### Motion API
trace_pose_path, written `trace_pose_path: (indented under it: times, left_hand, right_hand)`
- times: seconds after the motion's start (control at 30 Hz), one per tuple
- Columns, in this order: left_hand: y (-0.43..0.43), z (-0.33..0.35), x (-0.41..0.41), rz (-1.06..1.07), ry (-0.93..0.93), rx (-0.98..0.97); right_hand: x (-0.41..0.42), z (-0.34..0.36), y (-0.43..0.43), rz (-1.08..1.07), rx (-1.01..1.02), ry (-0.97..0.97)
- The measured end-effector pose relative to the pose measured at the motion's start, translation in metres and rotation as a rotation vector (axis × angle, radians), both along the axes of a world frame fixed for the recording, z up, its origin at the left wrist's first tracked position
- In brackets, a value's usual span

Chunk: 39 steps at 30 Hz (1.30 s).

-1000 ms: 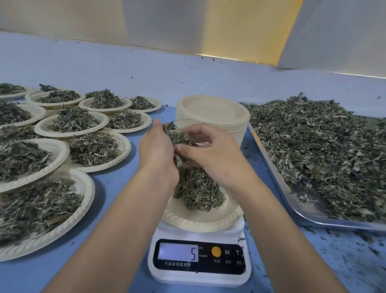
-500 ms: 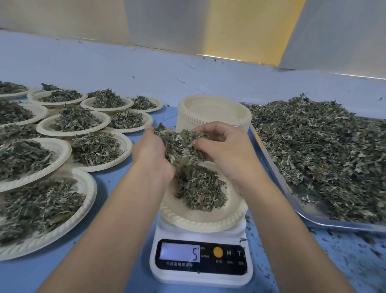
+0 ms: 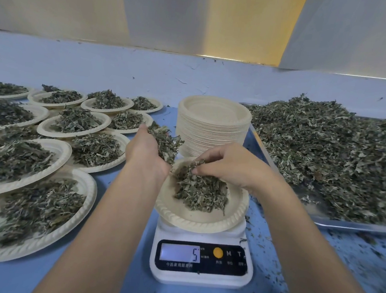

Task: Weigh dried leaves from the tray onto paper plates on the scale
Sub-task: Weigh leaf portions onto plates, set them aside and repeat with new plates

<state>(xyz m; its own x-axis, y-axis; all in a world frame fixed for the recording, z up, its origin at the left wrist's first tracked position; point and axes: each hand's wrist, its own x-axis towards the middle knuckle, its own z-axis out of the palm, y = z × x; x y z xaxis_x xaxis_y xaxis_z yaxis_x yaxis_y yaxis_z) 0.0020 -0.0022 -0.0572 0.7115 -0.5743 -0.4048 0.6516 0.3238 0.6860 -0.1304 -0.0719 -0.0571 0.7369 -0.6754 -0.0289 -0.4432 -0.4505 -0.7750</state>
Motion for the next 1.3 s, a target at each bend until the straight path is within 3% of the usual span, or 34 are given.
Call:
trace_pose_path:
  times: [0.07,0.27,0.5,0.9,1.1,1.3]
  left_hand:
    - [0.0,0.0,0.0,-0.01,0.001,-0.001]
    - [0.001,0.006,-0.011,-0.012,0.005,-0.072]
    - [-0.002,0.003,-0.013,-0.157,-0.012,-0.036]
    - [-0.007,0.001,-0.017,-0.156,-0.084,0.07]
    - [-0.009,0.003,-0.018,-0.165,-0.062,0.014]
    - [-0.008,0.002,-0.016,-0.176,-0.062,-0.016]
  right_hand:
    - [-0.002,0.002,0.001,0.002,0.018,-0.063]
    - [-0.001,0.008,0.001,-0.064,0.051,-0.486]
    - [0.007,0.001,0.008,-0.033,0.034,-0.486]
    - [0.015,0.0,0.017,0.02,0.001,-0.548]
    - [0.018,-0.002,0.017,-0.014,0.004,-0.555]
    - [0.017,-0.001,0.017,-0.082,0.184,-0.676]
